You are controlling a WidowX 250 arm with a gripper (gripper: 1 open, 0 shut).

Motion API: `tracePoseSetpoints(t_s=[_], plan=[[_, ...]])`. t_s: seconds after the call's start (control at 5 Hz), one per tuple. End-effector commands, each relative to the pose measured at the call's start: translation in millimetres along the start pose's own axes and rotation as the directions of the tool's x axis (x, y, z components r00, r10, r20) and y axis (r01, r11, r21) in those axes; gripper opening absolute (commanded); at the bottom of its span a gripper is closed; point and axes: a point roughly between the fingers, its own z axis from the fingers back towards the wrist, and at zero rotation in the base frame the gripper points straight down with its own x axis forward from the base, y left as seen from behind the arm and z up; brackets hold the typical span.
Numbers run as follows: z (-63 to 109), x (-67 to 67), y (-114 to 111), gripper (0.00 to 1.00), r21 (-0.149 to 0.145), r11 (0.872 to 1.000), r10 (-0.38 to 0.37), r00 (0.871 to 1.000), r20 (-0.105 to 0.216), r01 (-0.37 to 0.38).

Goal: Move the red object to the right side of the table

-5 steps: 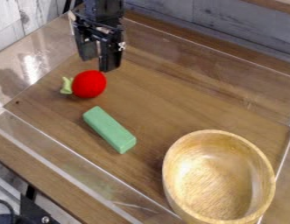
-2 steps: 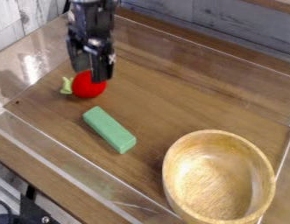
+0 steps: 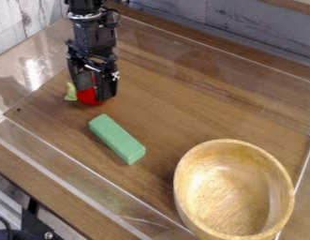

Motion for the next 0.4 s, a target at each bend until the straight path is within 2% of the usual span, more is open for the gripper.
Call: tracePoseSetpoints(t_s=[0.0,0.2], plan=[[9.6,1.0,4.8,1.00,-0.007,1.000,-0.023,0.999,0.030,0.023],[9.8,-2.3,4.8,1.00,-0.029,0.998,-0.057,0.998,0.032,0.057]])
